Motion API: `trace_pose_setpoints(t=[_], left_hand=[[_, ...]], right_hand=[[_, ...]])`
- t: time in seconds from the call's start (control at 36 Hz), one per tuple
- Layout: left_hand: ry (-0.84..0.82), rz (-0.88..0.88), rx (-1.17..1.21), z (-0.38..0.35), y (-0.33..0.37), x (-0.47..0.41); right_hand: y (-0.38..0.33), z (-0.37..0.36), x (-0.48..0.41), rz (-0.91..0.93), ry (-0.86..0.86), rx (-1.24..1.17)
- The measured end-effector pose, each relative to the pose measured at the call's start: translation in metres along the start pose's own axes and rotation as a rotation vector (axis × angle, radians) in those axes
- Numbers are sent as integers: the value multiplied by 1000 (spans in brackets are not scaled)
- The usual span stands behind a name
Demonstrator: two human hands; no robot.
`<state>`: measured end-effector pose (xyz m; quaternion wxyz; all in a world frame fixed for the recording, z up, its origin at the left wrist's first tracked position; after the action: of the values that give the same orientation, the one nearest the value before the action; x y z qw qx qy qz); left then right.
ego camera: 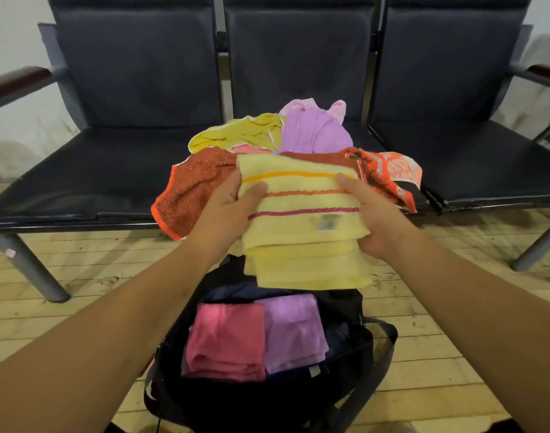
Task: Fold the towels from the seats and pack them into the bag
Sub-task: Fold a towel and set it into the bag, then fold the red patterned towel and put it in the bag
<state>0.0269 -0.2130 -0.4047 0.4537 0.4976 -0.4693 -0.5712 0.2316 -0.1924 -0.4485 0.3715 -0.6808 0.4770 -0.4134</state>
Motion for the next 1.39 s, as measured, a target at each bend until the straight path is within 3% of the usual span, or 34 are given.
trace_pose_setpoints(t=[0.17,0.33,0.53,0.64,0.72,0.81,0.86,1.03,1.19,1.25,1.39], left_hand=[[-88,372,88,-12,-130,4],[-101,674,-107,-13,-258,35],[-144,889,-125,-31,-347,58],[-179,913,-230,-40,-392,72],[-179,854,-162,-54,-406,75],[-16,791,-230,-36,-413,68],[42,777,-261,-28,-414,62],[-71,841,-411,-32,-423,65],[39,784,-428,-22,-399,81],[2,803,-477,-20,-391,86],[-297,886,-734,-22,-363,98]], right_hand=[[111,56,-20,-240,106,104],[213,107,-26,-442,227,191],[284,145,-41,-608,265,441],[317,159,-52,-656,248,532],[313,162,-65,-549,255,651],[309,171,-72,-465,353,581],[314,173,-74,-462,377,550],[323,173,-63,-506,343,793],[315,176,-43,-579,326,910],[305,176,-37,-589,323,959],[280,163,-18,-693,207,1144]])
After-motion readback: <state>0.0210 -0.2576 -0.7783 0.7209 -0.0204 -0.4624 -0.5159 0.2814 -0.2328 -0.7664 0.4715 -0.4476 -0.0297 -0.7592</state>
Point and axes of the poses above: each hand's wrist, its own x-axis away from the middle knuckle, its own z-axis out of the back of the hand, y = z × x, the point moved 10 cm from there along -x, towards the middle knuckle, and after that the axes turned 3 degrees about -y, right-handed, at the moved point
